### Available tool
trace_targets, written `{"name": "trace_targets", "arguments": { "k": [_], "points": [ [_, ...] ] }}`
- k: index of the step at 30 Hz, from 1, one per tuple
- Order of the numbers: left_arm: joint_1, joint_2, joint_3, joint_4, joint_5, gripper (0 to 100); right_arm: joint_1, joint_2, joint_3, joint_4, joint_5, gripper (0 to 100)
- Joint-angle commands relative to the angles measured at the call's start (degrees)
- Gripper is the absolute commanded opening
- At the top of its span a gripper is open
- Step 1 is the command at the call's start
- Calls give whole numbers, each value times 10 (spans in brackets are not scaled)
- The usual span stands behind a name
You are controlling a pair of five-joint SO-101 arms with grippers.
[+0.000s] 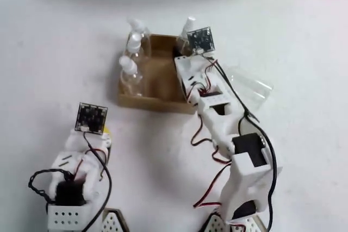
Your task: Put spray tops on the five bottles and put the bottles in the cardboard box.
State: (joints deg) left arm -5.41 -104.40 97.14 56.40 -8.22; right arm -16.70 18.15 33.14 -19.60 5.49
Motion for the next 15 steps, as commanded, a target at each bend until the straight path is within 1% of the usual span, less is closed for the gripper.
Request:
{"name": "trace_targets", "arguments": {
  "k": [1,7,11,15],
  "points": [
    [-5,-4,-2,-4,-5,28,-12,3,-7,31,3,15],
    [-5,-4,-2,-4,-5,28,-11,3,-6,33,4,18],
    [-5,-4,-2,-4,-5,28,-11,-3,7,32,57,18],
    [-5,-4,-2,-4,-5,28,-11,-48,38,32,56,18]
  ]
}}
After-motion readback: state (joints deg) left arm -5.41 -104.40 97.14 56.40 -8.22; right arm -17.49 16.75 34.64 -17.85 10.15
